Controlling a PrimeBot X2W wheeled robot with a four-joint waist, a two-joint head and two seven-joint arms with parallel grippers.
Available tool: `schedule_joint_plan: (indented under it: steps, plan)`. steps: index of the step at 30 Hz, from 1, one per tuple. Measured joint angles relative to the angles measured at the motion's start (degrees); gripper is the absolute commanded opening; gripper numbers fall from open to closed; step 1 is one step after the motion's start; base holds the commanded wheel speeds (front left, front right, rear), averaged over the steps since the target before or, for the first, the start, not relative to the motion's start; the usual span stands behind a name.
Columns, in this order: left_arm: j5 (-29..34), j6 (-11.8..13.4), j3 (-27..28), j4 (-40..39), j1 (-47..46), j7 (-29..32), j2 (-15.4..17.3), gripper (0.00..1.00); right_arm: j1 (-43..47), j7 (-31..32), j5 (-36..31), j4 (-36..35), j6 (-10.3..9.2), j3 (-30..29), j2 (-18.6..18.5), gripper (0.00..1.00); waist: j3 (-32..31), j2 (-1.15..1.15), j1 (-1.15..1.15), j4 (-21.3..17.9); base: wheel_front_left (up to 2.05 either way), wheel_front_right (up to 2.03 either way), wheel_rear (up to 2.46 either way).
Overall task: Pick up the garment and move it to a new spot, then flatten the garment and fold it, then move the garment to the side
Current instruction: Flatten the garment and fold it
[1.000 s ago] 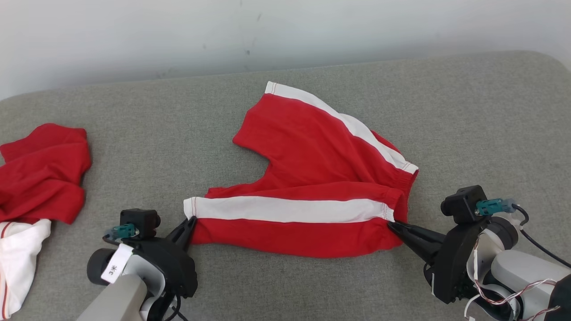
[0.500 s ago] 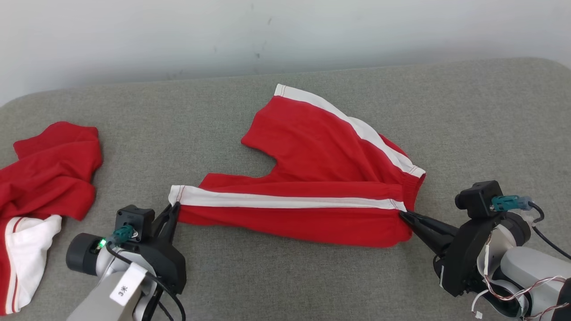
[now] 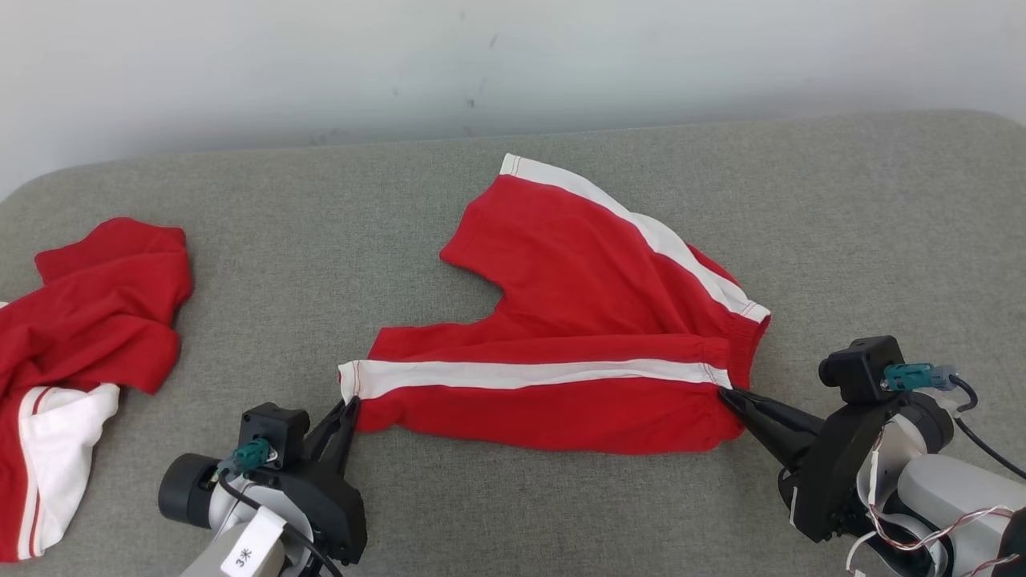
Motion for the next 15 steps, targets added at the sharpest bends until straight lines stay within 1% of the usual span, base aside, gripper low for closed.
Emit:
schedule_joint_plan:
  steps: [2, 7, 8, 12, 13, 15]
  plan:
    - [0.24, 0.38, -0.20, -0.31, 0.00, 0.00, 0.09, 0.92, 0.00, -0.04, 0.00, 0.03, 0.00, 0.01, 0.00, 0.00, -0.03, 0.00, 0.00, 0.09, 0.00, 0.00, 0.00]
    - [0.67, 0.88, -0.48, -0.94, 0.00, 0.00, 0.27, 0.91, 0.00, -0.07, 0.00, 0.47, 0.00, 0.03, 0.00, 0.00, -0.08, 0.00, 0.00, 0.38, 0.00, 0.00, 0.00]
    - [0.69, 0.99, -0.51, -1.13, 0.00, 0.00, 0.33, 0.87, 0.00, -0.19, 0.00, 0.48, 0.00, 0.04, 0.01, 0.00, -0.10, 0.00, 0.00, 0.44, 0.00, 0.00, 0.00]
    - [1.76, 1.81, -0.80, -1.91, 0.12, 0.02, 0.38, 0.85, 0.01, -0.22, 0.00, 0.58, 0.01, 0.08, 0.07, 0.00, -0.18, 0.00, 0.00, 0.71, 0.00, 0.00, 0.00]
    - [1.76, 1.81, -0.80, -2.20, 0.18, 0.02, 0.38, 0.83, 0.01, -0.23, 0.00, 0.63, 0.02, 0.08, 0.10, 0.00, -0.20, 0.00, 0.00, 0.77, 0.00, 0.00, 0.00]
    - [1.72, 1.81, -0.76, -2.44, 0.40, 0.03, 0.38, 0.82, 0.01, -0.23, 0.00, 0.67, 0.05, 0.12, 0.23, 0.00, -0.24, 0.00, 0.00, 0.89, 0.00, 0.00, 0.00]
